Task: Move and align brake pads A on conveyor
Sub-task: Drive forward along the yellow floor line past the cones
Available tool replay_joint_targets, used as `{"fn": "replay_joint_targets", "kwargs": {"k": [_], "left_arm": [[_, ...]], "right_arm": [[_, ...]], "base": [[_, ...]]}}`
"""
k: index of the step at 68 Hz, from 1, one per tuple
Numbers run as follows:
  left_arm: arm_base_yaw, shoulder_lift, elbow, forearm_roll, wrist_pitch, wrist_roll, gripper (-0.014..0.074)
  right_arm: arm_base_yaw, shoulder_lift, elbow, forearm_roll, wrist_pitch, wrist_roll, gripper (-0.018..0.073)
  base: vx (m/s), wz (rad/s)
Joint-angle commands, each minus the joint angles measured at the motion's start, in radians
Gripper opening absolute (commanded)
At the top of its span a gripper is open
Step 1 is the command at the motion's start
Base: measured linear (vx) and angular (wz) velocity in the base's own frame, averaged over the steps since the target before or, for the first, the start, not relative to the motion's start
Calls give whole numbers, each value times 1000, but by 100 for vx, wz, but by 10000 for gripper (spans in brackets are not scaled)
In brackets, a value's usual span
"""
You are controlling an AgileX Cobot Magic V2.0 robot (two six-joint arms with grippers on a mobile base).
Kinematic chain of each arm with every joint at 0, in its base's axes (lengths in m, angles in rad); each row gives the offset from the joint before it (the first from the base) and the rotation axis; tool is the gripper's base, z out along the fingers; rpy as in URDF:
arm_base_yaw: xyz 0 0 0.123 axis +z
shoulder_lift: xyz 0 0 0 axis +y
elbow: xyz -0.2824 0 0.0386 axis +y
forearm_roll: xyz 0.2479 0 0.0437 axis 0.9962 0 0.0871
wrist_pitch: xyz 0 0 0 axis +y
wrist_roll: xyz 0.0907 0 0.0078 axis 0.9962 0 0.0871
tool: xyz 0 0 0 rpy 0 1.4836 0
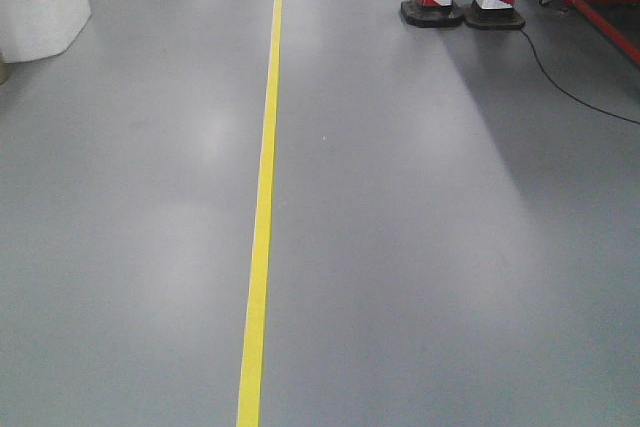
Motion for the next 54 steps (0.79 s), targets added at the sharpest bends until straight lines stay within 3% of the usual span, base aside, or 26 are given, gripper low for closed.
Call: {"fn": "replay_joint_targets", "kwargs": {"k": [1, 54], "left_arm": [[-5, 10, -28, -10, -98, 0, -6], [-5, 11, -28, -10, -98, 0, -6]], "right_arm": [[-1, 9, -32, -12, -103, -5, -4], [-1, 9, -32, -12, -103, -5, -4]], "base": [[67, -5], [68, -1]]}}
